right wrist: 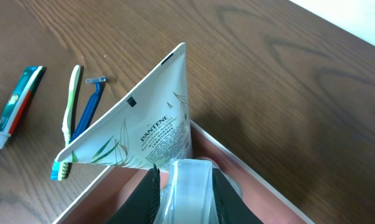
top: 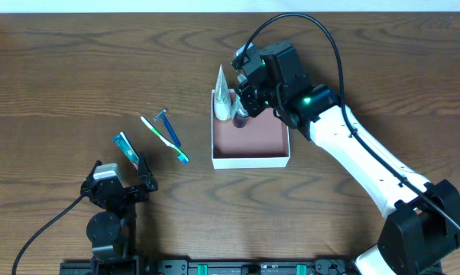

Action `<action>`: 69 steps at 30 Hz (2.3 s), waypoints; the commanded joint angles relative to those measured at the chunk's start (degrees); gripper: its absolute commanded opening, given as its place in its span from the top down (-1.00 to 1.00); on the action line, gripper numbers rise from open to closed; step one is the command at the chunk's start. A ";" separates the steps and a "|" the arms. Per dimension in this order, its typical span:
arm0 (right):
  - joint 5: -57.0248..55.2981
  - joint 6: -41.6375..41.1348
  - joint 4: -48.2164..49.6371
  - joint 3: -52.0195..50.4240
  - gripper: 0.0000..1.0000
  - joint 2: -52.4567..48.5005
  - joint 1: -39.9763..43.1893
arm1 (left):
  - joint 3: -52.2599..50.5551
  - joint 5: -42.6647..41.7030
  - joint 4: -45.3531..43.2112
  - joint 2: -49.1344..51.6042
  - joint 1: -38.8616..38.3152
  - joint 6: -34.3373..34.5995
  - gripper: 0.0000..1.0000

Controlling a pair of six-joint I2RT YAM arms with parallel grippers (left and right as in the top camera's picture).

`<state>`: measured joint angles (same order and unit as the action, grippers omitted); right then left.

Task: Pack container
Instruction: 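Lower the soap bottle beside the lotion tube and open the gripper, then move the right gripper to the green Dettol soap bar and grasp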

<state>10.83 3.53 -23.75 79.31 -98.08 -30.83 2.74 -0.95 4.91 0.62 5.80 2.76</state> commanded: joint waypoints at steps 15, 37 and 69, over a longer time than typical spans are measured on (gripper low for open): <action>2.75 -0.28 3.80 0.07 0.70 -6.64 -0.37 | -1.62 -0.09 0.98 -0.22 0.24 -0.02 -0.96; 2.47 -0.28 5.99 0.09 -0.34 -6.51 -0.33 | -1.62 -0.09 0.98 -0.22 0.24 -0.02 -0.96; -23.43 -27.28 -21.97 0.13 -0.82 11.80 2.75 | -1.62 -0.09 0.98 -0.11 0.24 -0.02 -0.96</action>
<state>-9.23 -13.61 -43.38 79.00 -88.18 -29.82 2.74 -0.95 4.91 0.62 5.80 2.76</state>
